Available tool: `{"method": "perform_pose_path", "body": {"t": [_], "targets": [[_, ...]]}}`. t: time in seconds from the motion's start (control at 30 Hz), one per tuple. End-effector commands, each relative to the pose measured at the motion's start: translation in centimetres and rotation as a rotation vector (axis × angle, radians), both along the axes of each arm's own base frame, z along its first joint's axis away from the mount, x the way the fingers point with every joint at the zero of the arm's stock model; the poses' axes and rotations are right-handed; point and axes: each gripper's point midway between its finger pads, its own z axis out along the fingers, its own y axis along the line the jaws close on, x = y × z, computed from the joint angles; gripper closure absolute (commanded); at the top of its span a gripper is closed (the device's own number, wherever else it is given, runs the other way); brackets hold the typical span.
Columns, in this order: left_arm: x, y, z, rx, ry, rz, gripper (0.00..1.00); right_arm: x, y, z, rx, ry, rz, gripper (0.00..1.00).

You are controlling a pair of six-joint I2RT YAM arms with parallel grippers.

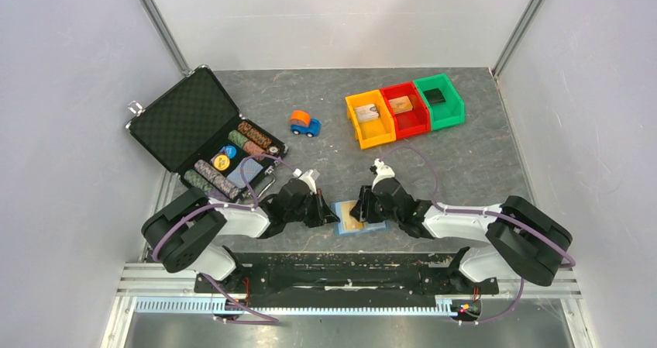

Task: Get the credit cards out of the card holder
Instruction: Remove the credit card from the card holder.

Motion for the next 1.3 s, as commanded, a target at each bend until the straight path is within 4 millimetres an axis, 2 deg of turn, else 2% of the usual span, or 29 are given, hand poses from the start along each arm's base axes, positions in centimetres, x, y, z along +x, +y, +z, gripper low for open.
{"method": "perform_pose_path", "body": {"t": [0.0, 0.13, 0.23, 0.27, 0.47, 0.73, 0.97, 1.13, 1.27], "targets": [[-0.6, 1.4, -2.3, 0.083, 0.036, 0.017, 0.97, -1.1, 0.3, -0.1, 0.081, 0.012, 0.034, 0.65], [-0.6, 1.5, -2.3, 0.086, 0.037, 0.018, 0.97, -0.9, 0.1, 0.6, 0.119, -0.007, 0.026, 0.79], [-0.6, 1.5, -2.4, 0.090, 0.037, 0.018, 0.97, -0.7, -0.1, 1.0, 0.133, -0.024, 0.031, 0.98], [-0.6, 1.5, -2.4, 0.090, 0.035, 0.017, 0.97, -0.7, -0.3, 1.1, 0.136, -0.029, 0.035, 1.00], [-0.6, 1.6, -2.6, 0.102, 0.039, 0.021, 0.96, -0.5, -1.0, 1.9, 0.152, -0.054, 0.049, 1.00], [-0.6, 1.7, -2.7, 0.103, 0.040, 0.026, 0.96, -0.3, -2.5, 1.5, 0.089, -0.044, 0.016, 1.00], [-0.6, 1.9, -2.8, 0.120, 0.038, 0.027, 0.95, 0.3, -3.4, 2.8, 0.085, -0.075, -0.025, 1.00], [-0.6, 1.9, -2.9, 0.123, 0.038, 0.026, 0.95, 0.2, -3.0, 3.7, 0.159, -0.077, -0.007, 1.00], [-0.6, 1.8, -2.9, 0.122, 0.038, 0.025, 0.95, -0.9, -2.0, 3.8, 0.286, -0.025, 0.030, 1.00]]}}
